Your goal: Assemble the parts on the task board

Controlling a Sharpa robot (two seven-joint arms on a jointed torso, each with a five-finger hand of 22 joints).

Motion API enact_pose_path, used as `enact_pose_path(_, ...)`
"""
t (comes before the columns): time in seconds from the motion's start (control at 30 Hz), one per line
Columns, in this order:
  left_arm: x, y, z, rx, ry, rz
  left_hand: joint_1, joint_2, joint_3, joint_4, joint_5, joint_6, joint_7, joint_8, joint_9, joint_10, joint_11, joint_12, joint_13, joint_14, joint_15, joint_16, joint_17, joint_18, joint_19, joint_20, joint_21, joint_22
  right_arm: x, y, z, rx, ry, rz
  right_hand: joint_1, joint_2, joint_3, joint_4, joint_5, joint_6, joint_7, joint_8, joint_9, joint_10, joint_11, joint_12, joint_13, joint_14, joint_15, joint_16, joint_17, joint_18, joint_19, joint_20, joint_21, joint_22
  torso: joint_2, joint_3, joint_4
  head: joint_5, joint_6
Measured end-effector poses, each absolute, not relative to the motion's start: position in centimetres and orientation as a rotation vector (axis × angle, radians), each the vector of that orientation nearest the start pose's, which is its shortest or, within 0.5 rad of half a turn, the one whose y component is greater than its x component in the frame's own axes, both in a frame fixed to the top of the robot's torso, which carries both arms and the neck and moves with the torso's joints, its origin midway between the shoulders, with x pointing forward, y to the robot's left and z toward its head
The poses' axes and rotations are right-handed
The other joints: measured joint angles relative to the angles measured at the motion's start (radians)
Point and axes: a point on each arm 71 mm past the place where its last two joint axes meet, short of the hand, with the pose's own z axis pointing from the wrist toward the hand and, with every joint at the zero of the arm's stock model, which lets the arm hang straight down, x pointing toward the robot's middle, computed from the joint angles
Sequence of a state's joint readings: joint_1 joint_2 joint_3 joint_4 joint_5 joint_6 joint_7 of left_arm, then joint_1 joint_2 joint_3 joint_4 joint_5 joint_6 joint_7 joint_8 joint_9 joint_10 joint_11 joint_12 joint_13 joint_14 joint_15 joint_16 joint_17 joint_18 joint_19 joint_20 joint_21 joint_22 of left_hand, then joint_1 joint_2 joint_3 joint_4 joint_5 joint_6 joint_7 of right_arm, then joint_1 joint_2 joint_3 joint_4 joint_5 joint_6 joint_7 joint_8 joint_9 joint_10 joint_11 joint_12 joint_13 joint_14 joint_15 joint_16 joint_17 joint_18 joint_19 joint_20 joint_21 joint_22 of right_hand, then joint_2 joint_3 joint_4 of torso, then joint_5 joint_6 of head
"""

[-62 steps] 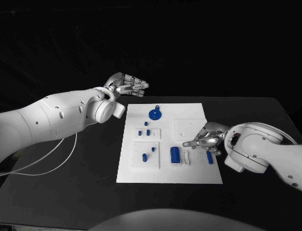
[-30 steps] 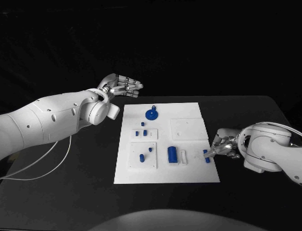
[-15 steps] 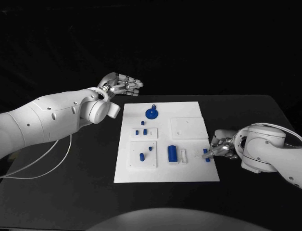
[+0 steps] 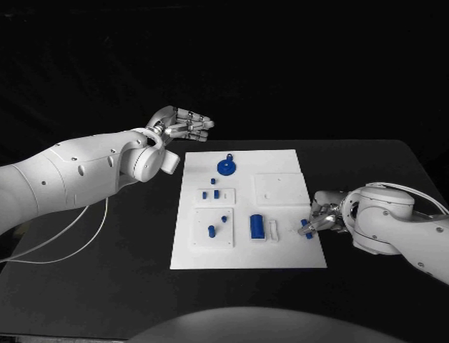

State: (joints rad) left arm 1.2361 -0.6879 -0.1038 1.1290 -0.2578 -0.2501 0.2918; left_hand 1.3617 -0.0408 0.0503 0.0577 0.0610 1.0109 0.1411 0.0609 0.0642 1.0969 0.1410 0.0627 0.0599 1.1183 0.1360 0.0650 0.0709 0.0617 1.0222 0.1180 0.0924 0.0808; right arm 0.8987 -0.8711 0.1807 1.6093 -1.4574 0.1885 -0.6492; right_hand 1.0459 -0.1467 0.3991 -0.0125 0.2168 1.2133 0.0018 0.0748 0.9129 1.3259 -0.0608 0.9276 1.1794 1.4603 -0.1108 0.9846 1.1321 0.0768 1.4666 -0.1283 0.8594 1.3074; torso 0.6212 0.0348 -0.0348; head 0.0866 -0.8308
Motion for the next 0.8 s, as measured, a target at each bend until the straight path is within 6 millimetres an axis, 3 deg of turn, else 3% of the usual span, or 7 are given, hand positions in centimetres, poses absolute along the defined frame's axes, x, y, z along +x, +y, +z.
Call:
enact_pose_path(0.13,55.27,24.69,-20.52,-0.899,1.542,-1.217,0.0,0.0,0.0,0.0,0.0,0.0,0.0,0.0,0.0,0.0,0.0,0.0,0.0,0.0,0.0,0.0,0.0,0.0,0.0,0.0,0.0,0.0,43.32,-21.66,-27.46,0.016,2.302,0.18,-0.025,0.015,0.071,-0.078,0.137,0.0,0.0,0.0,0.015,-0.005,-0.005,0.0,0.004,0.0,0.0,-0.004,0.0,0.0,0.0,0.0,-0.003,0.0,0.0,-0.0002,-0.0004,0.0,-0.001)
enact_pose_path(0.2,55.27,24.68,-20.53,-0.9,1.542,-1.217,0.0,0.0,0.0,0.0,0.0,0.0,0.0,0.0,0.0,0.0,0.0,0.0,0.0,0.0,0.0,0.0,0.0,0.0,0.0,0.0,0.0,0.0,43.31,-21.56,-27.51,0.012,2.3,0.185,-0.032,0.022,0.074,-0.082,0.21,0.0,0.0,0.0,0.031,-0.007,-0.003,-0.002,0.004,0.0,0.0,-0.004,0.0,0.0,0.0,0.0,-0.003,0.0,0.0,-0.0002,-0.0004,0.0,-0.001)
enact_pose_path(0.4,55.27,24.66,-20.54,-0.901,1.543,-1.218,0.0,0.0,0.0,0.0,0.0,0.0,0.0,0.0,0.0,0.0,0.0,0.0,0.0,0.0,0.0,0.0,0.0,0.0,0.0,0.0,0.0,0.0,43.29,-21.5,-27.6,0.016,2.295,0.196,-0.059,0.049,0.071,-0.085,0.358,-0.001,0.001,0.0,0.053,-0.014,0.004,-0.015,0.0,0.0,0.0,-0.004,0.0,0.0,0.0,0.0,-0.003,0.0,0.0,-0.0002,-0.0003,-0.001,-0.002)
enact_pose_path(0.57,55.27,24.66,-20.55,-0.902,1.545,-1.218,0.0,0.0,0.0,0.0,0.0,0.0,0.0,0.0,0.0,0.0,0.0,0.0,0.0,0.0,0.0,0.0,0.0,0.0,0.0,0.0,0.0,0.0,43.25,-21.57,-27.65,0.037,2.295,0.205,-0.076,0.066,0.071,-0.085,0.387,-0.003,0.003,0.0,0.058,-0.014,0.004,-0.019,0.001,0.0,0.0,-0.008,0.001,0.0,0.0,0.0,-0.003,0.0,0.0,-0.0002,-0.0003,-0.001,-0.003)
enact_pose_path(0.8,55.25,24.68,-20.57,-0.903,1.548,-1.217,0.0,0.0,0.0,0.0,0.0,0.0,0.0,0.0,0.0,0.0,0.0,0.0,0.0,0.0,0.0,0.0,0.0,0.0,0.0,0.0,0.0,0.0,43.19,-21.83,-27.76,0.106,2.301,0.229,-0.078,0.068,0.073,-0.084,0.392,-0.003,0.011,0.0,0.058,-0.018,0.004,-0.023,-0.001,0.0,0.0,-0.012,0.001,0.0,0.0,0.0,-0.003,0.0,0.0,-0.0004,0.0,0.0,-0.005)
